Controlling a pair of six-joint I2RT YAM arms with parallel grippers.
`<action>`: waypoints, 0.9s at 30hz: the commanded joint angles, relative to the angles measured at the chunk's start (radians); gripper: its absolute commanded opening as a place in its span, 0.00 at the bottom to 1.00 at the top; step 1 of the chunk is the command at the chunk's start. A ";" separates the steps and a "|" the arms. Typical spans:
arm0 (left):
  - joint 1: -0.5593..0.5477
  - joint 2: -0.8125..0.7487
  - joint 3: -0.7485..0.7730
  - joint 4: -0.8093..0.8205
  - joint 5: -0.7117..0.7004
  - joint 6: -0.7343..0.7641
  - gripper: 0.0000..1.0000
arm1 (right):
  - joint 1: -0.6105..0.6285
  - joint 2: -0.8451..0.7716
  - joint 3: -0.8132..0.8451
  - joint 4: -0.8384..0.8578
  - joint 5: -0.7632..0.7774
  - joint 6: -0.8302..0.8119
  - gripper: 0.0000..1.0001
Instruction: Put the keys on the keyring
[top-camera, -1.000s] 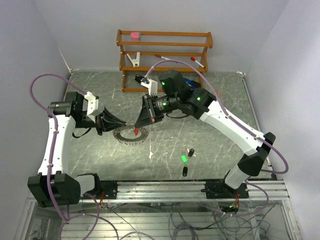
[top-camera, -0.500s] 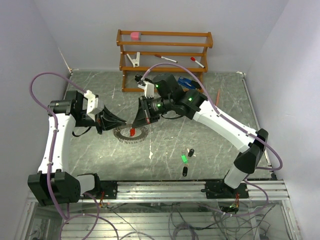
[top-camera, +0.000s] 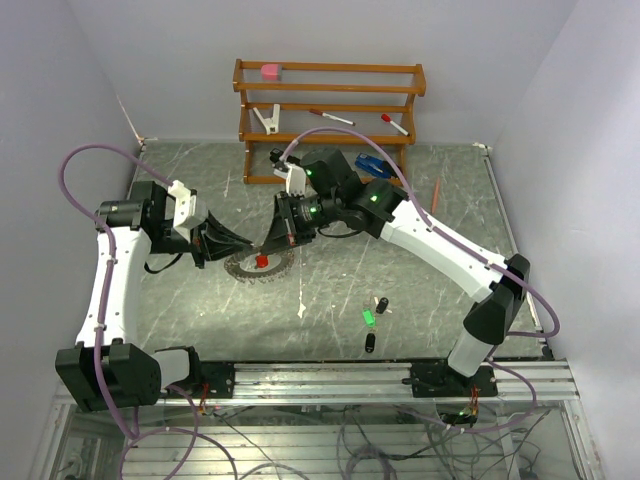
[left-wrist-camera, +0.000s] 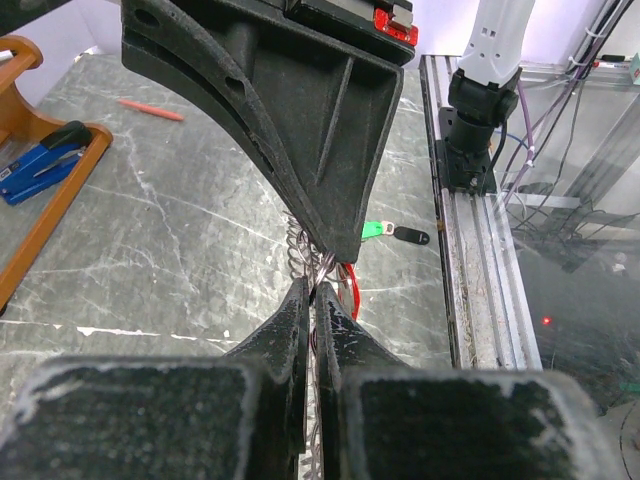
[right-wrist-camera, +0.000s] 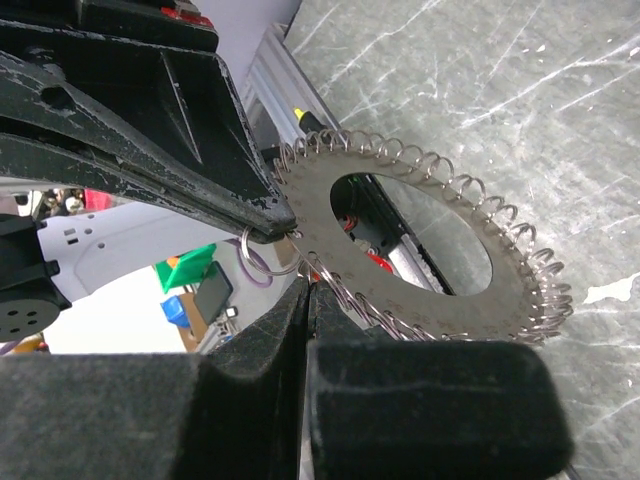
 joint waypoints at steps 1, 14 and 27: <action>-0.004 -0.014 0.021 0.000 0.083 0.018 0.07 | -0.003 0.004 0.024 0.048 0.003 0.017 0.00; -0.006 -0.024 0.014 -0.001 0.083 0.029 0.07 | -0.003 -0.018 -0.005 0.078 0.005 0.027 0.00; -0.007 -0.031 0.000 -0.002 0.083 0.042 0.07 | -0.004 -0.053 -0.011 0.089 0.024 0.006 0.00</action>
